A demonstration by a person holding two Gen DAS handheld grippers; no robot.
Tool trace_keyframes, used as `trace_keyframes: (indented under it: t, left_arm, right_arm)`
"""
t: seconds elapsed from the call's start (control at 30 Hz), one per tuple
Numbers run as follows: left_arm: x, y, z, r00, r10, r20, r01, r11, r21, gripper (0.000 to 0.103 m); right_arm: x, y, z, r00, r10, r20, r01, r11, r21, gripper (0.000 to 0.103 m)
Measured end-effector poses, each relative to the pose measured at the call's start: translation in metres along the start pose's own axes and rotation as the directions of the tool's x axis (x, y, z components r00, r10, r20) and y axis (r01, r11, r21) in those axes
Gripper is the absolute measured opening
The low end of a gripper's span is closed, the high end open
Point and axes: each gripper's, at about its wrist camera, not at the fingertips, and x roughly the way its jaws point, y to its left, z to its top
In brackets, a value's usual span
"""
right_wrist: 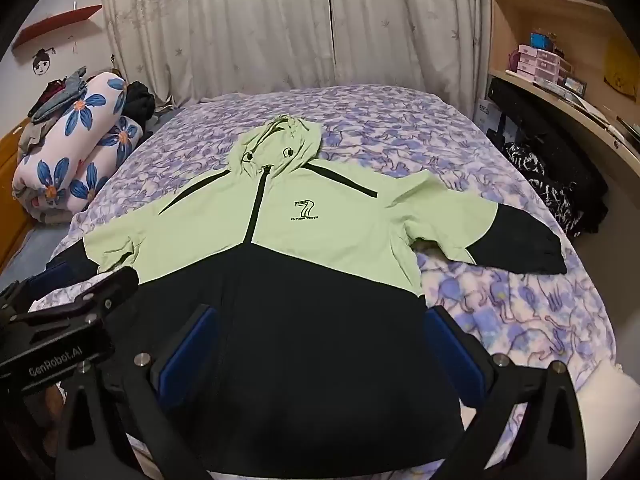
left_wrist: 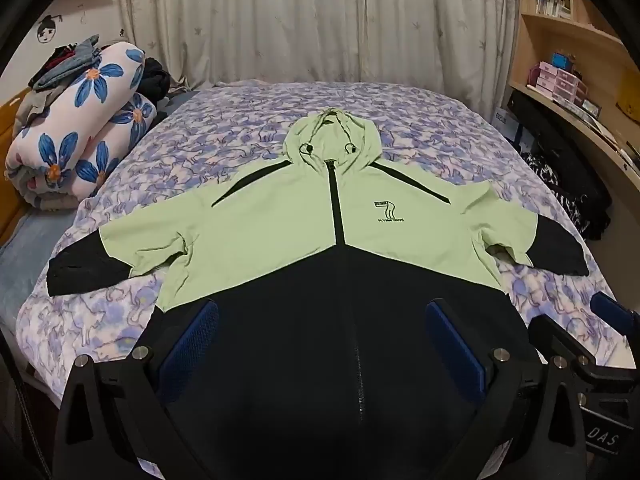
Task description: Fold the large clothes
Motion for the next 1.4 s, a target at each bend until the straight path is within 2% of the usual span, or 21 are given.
trace_keyframes:
  t: [0.07,0.13,0.2,0.5,0.8,1.4]
  left_arm:
    - [0.000,0.003,0.000,1.000,-0.014,-0.008,0.014,1.000,-0.005,0.102]
    - [0.003,0.000,0.002,0.999,0.021,-0.025,-0.020,0.999,0.027,0.102]
    - [0.005,0.000,0.004,0.999,0.024,-0.026,-0.023,0.999,0.029,0.102]
    - [0.010,0.004,0.006,0.999,0.019,-0.031,-0.019,1.000,0.012,0.102]
    - [0.013,0.004,0.005,0.998,0.052,-0.031,-0.052,0.998,0.022,0.102]
    - [0.011,0.009,0.002,0.998,0.060,-0.037,-0.059,0.998,0.017,0.102]
  right_arm:
    - [0.001,0.002,0.000,0.999,-0.038,0.015,0.038,0.999,-0.019,0.103]
    - [0.002,0.000,0.001,0.999,-0.051,0.013,0.051,0.999,-0.018,0.103]
    - [0.000,0.008,0.003,0.998,-0.065,0.016,0.065,0.998,-0.027,0.103]
    - [0.011,0.011,0.007,1.000,-0.024,-0.010,0.023,0.999,-0.027,0.103]
    - [0.017,0.011,0.008,0.999,0.003,-0.036,-0.003,1.000,-0.015,0.103]
    - [0.019,0.019,0.004,0.999,0.018,-0.041,-0.019,1.000,-0.014,0.103]
